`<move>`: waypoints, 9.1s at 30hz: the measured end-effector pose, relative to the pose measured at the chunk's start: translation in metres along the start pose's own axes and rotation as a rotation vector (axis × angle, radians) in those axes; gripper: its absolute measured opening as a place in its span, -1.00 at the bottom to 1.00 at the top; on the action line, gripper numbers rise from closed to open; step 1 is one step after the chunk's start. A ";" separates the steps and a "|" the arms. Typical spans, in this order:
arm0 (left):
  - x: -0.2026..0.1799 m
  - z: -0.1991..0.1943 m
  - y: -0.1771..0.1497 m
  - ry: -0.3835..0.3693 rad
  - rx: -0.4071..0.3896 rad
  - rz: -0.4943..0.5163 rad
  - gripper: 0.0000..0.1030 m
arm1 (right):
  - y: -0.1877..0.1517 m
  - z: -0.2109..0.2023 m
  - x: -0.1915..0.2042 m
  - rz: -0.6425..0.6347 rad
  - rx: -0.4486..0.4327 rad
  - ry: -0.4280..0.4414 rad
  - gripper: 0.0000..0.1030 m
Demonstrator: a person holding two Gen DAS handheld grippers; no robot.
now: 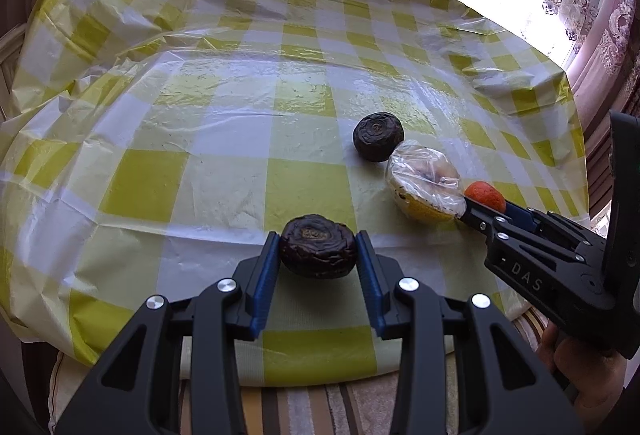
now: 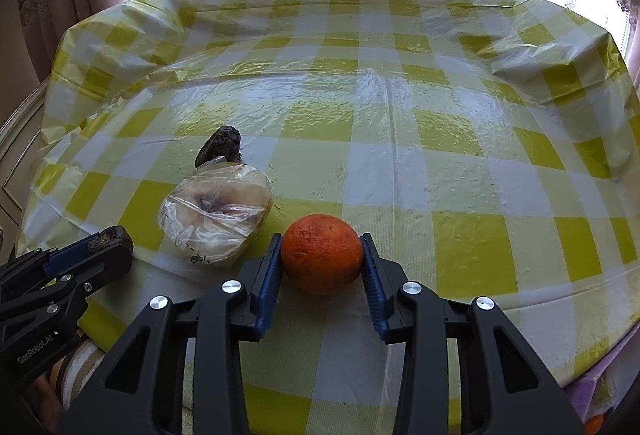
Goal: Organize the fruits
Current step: 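Grasp the large orange with right tool while left tool holds dark brown fruit, then carry the dark brown fruit and large orange in both tools over the box, then open both tools to drop the dark brown fruit and orange into the box, then withdraw both open tools from the box back toward the table, then grasp last dark brown fruit with left tool while right tool approaches wrapped pomelo half, then close the right tool on the plastic-wrapped pomelo half while left tool holds the dark fruit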
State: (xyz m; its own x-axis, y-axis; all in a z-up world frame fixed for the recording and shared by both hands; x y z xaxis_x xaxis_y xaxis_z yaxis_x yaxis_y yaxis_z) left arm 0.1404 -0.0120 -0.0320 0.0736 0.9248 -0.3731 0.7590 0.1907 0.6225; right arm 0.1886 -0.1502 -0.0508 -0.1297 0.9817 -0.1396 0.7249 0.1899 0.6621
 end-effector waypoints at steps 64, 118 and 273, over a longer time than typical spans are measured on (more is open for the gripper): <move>-0.217 0.022 -0.055 -0.118 0.094 0.454 -0.26 | -0.104 -0.096 -0.182 0.251 -0.006 -0.068 -0.28; -0.407 0.185 -0.140 -0.446 0.497 0.799 0.19 | -0.183 -0.029 -0.372 0.264 0.329 -0.555 0.43; 0.054 0.029 0.069 0.088 -0.063 0.012 0.07 | 0.027 -0.007 0.049 -0.086 -0.051 -0.031 0.69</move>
State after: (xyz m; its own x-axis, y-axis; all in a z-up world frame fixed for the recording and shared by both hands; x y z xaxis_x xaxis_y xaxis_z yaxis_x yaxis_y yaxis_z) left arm 0.2153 0.0418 -0.0292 0.0231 0.9519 -0.3054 0.7163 0.1974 0.6693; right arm 0.1972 -0.0966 -0.0347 -0.1685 0.9608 -0.2201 0.6765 0.2751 0.6831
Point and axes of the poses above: each gripper's, at about its wrist camera, not at the fingertips, and z roughly the way its jaws point, x to its left, y to its top, the point moved 6 cm from there along z, roughly the way its jaws point, and after that the axes turned 14 degrees about -y, right-handed, at the moved point
